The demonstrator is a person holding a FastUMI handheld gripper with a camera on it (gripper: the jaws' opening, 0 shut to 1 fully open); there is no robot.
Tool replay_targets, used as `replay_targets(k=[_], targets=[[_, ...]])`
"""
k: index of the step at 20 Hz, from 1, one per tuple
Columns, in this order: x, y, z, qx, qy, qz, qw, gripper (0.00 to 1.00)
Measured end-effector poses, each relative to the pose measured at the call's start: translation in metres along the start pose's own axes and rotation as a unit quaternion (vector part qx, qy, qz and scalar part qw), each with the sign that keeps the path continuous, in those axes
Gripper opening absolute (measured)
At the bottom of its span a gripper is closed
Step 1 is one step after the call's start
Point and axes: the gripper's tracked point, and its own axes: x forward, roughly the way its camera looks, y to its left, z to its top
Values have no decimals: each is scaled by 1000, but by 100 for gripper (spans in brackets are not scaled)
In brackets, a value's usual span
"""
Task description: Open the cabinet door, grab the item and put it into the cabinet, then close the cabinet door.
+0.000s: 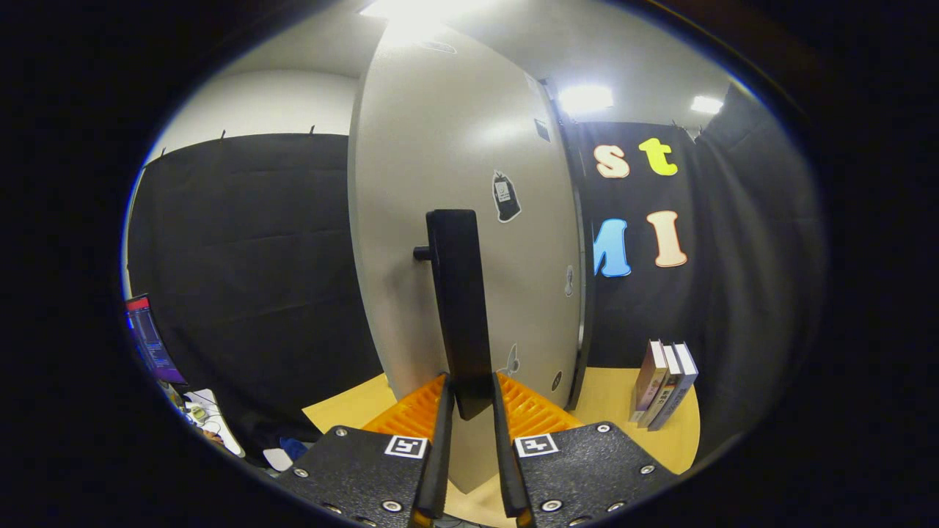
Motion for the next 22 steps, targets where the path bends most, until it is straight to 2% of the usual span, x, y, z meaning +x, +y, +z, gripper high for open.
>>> replay_targets(k=[3,4,5,8,9,12,14,16,19,22], targets=[[-2,-10,-2,36,-7,-24,999,31],[-1,-11,-6,48,-4,-29,998,33],[-3,-12,-6,54,-2,-42,998,40],[-13,-30,-6,54,-20,-85,995,45],[-14,-36,-5,59,-28,-100,993,49],[-18,-48,-6,92,-47,-139,985,52],[-21,-54,-9,122,-53,-168,977,57],[-28,-65,-7,126,-73,-206,968,66],[-29,-73,-3,111,-96,-231,962,90],[-33,-82,-13,90,-93,-258,957,95]])
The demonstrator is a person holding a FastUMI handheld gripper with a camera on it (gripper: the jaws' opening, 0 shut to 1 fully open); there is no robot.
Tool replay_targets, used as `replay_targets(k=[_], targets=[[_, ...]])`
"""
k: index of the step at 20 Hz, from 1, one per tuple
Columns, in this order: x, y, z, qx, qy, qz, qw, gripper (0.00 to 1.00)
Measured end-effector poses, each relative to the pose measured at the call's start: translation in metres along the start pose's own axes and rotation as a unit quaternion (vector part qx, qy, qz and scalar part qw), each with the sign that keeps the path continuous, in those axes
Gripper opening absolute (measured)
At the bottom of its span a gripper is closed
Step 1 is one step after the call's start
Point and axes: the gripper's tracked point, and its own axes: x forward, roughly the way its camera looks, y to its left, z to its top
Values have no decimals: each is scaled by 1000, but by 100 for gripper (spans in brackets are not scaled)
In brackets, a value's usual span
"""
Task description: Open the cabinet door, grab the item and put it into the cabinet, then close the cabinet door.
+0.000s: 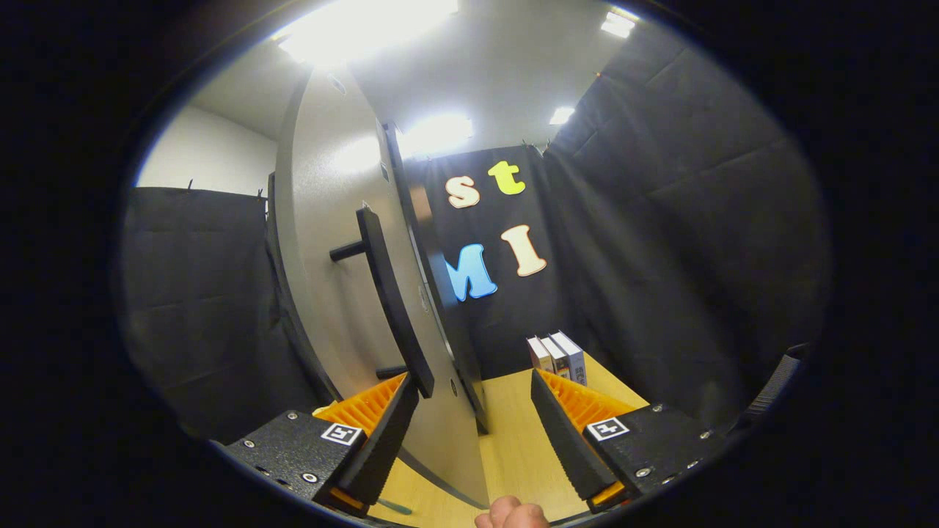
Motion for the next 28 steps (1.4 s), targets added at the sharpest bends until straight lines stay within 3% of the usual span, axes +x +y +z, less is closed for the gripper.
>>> replay_targets(k=[3,6,8,12,17,20,24,26,28], targets=[[-13,-4,0,-7,-39,-30,999,95],[-22,-2,-35,5,-47,-67,997,95],[-32,17,-82,16,-21,-63,998,95],[-49,60,-201,-26,1,-61,998,95],[-32,130,-345,-81,88,-7,993,95],[-13,140,-381,-76,106,-8,991,95],[-7,135,-390,-72,105,-15,992,94],[-5,142,-399,-56,125,-3,991,90],[-12,137,-403,-85,140,-6,987,63]])
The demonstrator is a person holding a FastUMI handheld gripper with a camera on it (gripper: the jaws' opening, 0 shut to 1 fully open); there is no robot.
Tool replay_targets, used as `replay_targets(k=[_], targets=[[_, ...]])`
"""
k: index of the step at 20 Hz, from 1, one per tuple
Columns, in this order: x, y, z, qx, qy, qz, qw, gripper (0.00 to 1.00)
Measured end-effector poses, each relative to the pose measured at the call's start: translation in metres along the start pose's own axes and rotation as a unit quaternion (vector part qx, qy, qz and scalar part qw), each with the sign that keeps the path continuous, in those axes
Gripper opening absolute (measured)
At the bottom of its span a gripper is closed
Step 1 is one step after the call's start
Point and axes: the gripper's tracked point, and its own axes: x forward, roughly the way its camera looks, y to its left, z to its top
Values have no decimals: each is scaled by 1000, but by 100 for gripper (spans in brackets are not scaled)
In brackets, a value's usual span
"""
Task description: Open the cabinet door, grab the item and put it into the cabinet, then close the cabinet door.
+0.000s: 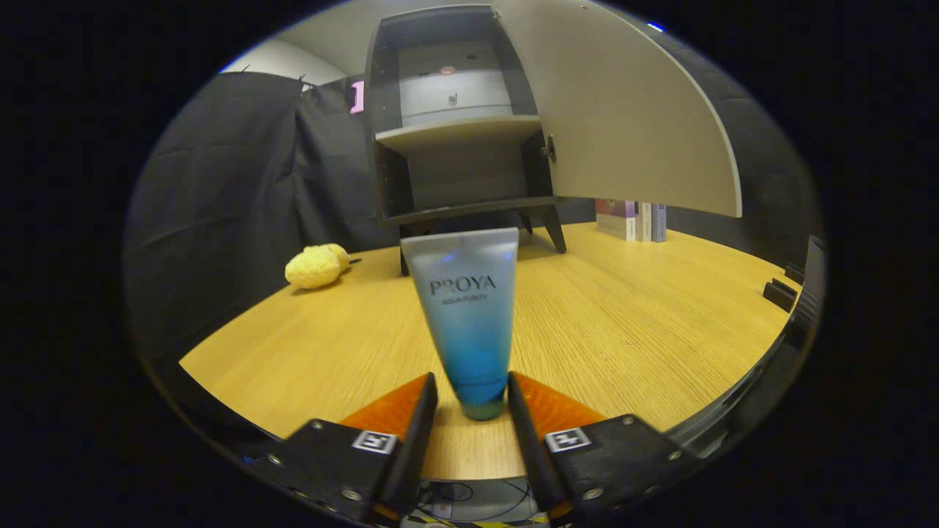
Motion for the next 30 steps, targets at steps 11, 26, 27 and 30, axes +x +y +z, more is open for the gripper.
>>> replay_targets(k=[11,26,27,30], targets=[[7,-1,65,-3,7,-19,1000,37],[38,11,329,-10,-29,-22,999,37],[47,11,345,-20,-36,-18,999,38],[83,15,388,-22,-42,-1,999,37]])
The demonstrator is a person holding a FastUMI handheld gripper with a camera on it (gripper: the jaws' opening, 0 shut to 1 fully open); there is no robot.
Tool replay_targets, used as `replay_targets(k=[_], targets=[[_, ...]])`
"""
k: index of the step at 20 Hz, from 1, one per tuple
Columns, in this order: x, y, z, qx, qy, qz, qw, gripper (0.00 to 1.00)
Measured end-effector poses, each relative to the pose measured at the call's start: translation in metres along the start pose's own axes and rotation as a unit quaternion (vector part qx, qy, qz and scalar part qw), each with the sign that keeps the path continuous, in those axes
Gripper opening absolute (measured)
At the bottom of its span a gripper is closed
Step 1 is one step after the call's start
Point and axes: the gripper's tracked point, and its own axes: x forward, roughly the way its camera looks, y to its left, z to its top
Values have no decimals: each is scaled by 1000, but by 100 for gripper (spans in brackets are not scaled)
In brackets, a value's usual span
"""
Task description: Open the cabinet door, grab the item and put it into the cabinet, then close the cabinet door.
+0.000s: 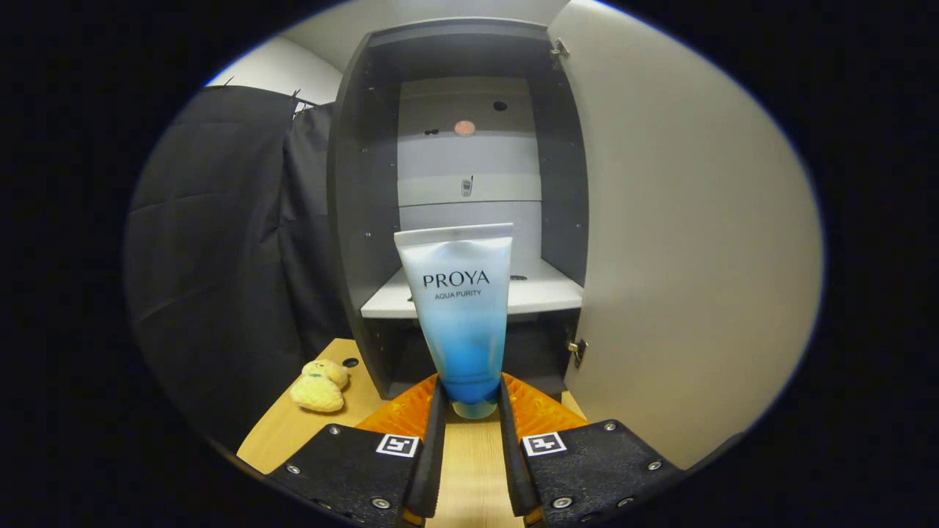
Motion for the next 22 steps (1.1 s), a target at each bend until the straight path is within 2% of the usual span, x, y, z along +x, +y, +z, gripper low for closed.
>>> replay_targets(k=[5,8,11,15,18,22], targets=[[90,-5,71,-10,-38,13,999,37],[145,-3,87,-11,-41,21,999,37],[182,2,79,-8,-25,26,999,38],[209,2,50,11,5,29,1000,38],[216,1,31,0,16,30,999,39],[214,6,30,-22,-2,41,999,44]])
